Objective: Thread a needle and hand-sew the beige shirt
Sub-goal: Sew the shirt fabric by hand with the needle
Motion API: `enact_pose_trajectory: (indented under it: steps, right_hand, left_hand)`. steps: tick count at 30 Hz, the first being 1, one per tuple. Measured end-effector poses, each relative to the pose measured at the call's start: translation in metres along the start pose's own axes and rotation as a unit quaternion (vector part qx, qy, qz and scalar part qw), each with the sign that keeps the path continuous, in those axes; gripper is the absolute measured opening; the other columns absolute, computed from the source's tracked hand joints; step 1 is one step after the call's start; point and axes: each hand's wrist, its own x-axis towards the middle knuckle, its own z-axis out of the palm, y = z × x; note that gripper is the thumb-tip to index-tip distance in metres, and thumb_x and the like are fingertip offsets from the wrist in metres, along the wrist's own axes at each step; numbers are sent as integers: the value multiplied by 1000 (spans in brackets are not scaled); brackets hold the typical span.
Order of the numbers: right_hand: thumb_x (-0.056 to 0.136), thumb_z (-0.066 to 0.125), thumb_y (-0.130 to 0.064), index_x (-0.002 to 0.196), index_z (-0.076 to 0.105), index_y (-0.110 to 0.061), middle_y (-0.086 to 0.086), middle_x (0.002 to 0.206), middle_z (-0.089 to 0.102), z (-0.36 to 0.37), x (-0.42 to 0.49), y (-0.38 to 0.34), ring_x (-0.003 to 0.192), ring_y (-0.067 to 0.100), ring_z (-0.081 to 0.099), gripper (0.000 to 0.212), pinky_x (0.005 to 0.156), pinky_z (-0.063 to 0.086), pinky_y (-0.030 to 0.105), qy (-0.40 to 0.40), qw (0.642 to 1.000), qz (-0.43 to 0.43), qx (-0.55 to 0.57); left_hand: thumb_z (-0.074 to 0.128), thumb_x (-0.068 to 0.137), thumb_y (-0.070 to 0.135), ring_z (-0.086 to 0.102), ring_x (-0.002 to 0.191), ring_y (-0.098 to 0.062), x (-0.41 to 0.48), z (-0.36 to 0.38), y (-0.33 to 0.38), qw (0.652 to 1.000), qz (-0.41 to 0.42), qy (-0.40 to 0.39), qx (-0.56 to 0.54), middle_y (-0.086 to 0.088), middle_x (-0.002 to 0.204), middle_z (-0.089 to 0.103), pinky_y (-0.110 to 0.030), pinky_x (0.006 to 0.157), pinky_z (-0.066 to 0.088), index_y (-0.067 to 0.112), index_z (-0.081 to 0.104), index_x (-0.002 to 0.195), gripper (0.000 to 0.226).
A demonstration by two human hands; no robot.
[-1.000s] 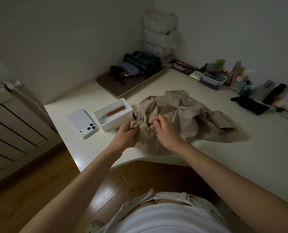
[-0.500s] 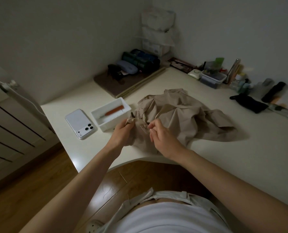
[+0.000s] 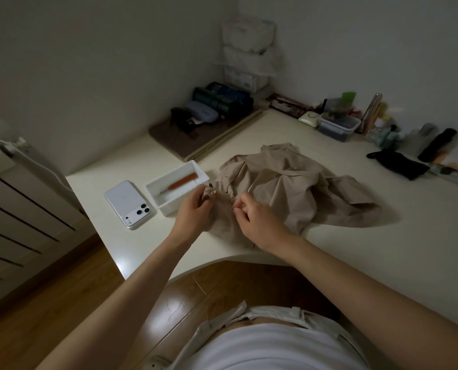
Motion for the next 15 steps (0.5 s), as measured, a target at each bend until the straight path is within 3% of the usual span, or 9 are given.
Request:
enact_pose_trajectory:
  steps: [5, 9, 11, 15]
  right_hand:
    - [101, 39, -14, 108, 47, -10, -10, 67, 46, 0, 4, -7, 55, 1, 45, 12, 47, 35, 9, 17, 1000, 19, 17]
    - [101, 38, -15, 113, 47, -8, -3, 81, 53, 1, 8, -10, 65, 4, 50, 17, 51, 36, 12, 25, 998, 36, 42]
    - [100, 38, -14, 113, 46, -7, 2, 86, 55, 2, 8, -11, 74, 13, 53, 17, 55, 39, 15, 24, 997, 50, 61]
    - [102, 35, -18, 107, 42, -14, 5, 83, 60, 3, 8, -12, 70, 18, 61, 9, 61, 53, 29, 30, 992, 65, 107]
  left_hand:
    - [48, 90, -4, 46, 64, -19, 3, 3, -11, 996, 70, 5, 60, -13, 75, 55, -30, 54, 35, 0, 54, 88, 7]
    - [51, 87, -6, 47, 60, -7, 0, 8, -12, 991, 111, -23, 73, 12, 68, 57, -21, 55, 36, 7, 57, 84, 15]
    - [53, 86, -9, 49, 62, 0, -5, 9, -10, 987, 137, -35, 81, 21, 70, 58, -15, 56, 37, 11, 60, 87, 21]
    - [59, 87, -6, 58, 80, 3, -10, 9, -6, 985, 159, -11, 61, 16, 87, 61, -10, 65, 43, 11, 58, 96, 19]
